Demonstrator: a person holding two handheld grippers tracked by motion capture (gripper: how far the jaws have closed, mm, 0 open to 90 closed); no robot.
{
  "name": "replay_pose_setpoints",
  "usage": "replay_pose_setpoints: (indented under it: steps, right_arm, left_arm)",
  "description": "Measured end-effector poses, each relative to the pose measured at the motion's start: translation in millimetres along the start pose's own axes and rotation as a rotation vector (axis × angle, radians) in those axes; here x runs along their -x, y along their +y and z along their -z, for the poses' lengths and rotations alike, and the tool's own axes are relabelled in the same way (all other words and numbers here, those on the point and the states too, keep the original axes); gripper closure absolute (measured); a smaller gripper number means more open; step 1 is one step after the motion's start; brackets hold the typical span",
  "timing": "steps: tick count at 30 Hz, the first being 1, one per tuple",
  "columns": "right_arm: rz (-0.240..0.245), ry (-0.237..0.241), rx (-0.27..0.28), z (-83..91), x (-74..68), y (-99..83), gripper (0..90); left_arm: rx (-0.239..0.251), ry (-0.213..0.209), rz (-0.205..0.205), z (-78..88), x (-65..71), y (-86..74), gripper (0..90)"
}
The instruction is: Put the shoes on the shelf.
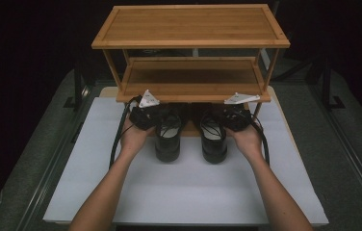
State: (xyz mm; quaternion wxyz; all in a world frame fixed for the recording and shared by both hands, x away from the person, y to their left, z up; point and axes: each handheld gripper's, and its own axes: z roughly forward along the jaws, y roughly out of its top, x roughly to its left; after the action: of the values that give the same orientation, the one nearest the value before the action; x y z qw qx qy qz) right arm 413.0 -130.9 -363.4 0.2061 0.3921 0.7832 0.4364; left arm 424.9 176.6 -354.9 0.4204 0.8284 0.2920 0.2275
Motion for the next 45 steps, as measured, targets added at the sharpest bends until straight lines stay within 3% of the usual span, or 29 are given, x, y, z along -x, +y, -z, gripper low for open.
replay_pose_setpoints:
  steps: [7, 13, 19, 23, 32, 35, 38, 40, 45]
  right_arm:
    - [-0.025, -0.016, 0.021, -9.4, 8.4, 2.3, 86.7]
    - [-0.038, -0.027, 0.028, -17.2, 8.7, -0.8, 86.6]
    - [-0.032, -0.040, 0.022, -23.2, 6.4, -2.9, 86.5]
    - [-0.034, -0.041, 0.022, -26.0, 6.2, -4.2, 86.4]
    - [-0.036, -0.021, 0.014, -25.8, 3.4, -12.2, 82.5]
    - [-0.040, -0.013, 0.017, -22.8, 3.6, -12.1, 79.3]
    - [-0.048, 0.007, 0.029, -17.7, 2.8, -8.6, 72.3]
    - [-0.044, 0.011, 0.022, -13.6, 1.4, -7.0, 67.5]
    - [-0.039, 0.027, 0.005, -0.1, -2.2, -8.1, 54.6]
  left_arm:
    - [0.013, 0.026, 0.006, -15.6, -8.7, -1.3, 87.2]
    - [0.030, 0.047, 0.018, -23.3, -5.7, -1.0, 87.1]
    - [0.026, 0.047, 0.018, -30.6, -3.3, -3.1, 87.1]
    - [0.009, 0.053, -0.004, -34.8, -1.4, -5.3, 86.9]
    - [0.009, 0.018, -0.005, -30.8, 1.7, -11.9, 81.6]
    - [0.005, 0.013, 0.003, -29.6, 1.2, -11.8, 77.1]
    - [0.008, 0.008, 0.017, -26.2, -0.6, -11.3, 65.7]
    - [0.024, -0.010, 0.043, -20.4, -2.5, -10.4, 57.8]
    - [0.019, -0.040, 0.039, 1.3, 0.1, -9.4, 46.1]
